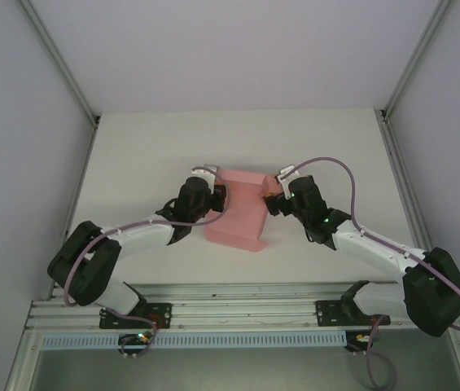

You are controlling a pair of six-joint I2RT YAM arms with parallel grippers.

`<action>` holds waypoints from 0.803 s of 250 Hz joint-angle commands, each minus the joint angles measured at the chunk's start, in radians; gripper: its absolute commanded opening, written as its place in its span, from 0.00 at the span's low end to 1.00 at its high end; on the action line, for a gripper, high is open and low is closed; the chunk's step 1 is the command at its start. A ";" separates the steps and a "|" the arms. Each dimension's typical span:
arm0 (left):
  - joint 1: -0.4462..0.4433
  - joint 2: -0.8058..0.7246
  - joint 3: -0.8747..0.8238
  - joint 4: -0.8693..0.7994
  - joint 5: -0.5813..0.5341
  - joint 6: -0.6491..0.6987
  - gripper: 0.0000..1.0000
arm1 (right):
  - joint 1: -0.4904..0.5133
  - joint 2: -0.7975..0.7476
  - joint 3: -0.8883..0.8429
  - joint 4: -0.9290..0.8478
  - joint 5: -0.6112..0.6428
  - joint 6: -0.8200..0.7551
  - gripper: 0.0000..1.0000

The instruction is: Assemble paper box

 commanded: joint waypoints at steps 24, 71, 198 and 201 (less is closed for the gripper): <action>0.015 -0.014 0.018 -0.046 -0.059 -0.011 0.00 | 0.004 -0.178 -0.042 -0.069 0.082 0.056 1.00; 0.051 -0.026 0.004 -0.049 -0.047 -0.023 0.00 | -0.029 -0.426 -0.142 -0.148 -0.057 0.163 1.00; 0.091 -0.067 -0.052 0.016 0.118 -0.004 0.00 | -0.255 -0.351 -0.037 -0.248 -0.461 0.137 0.80; 0.091 -0.067 -0.053 0.017 0.119 -0.004 0.00 | -0.255 -0.339 -0.031 -0.245 -0.473 0.133 0.80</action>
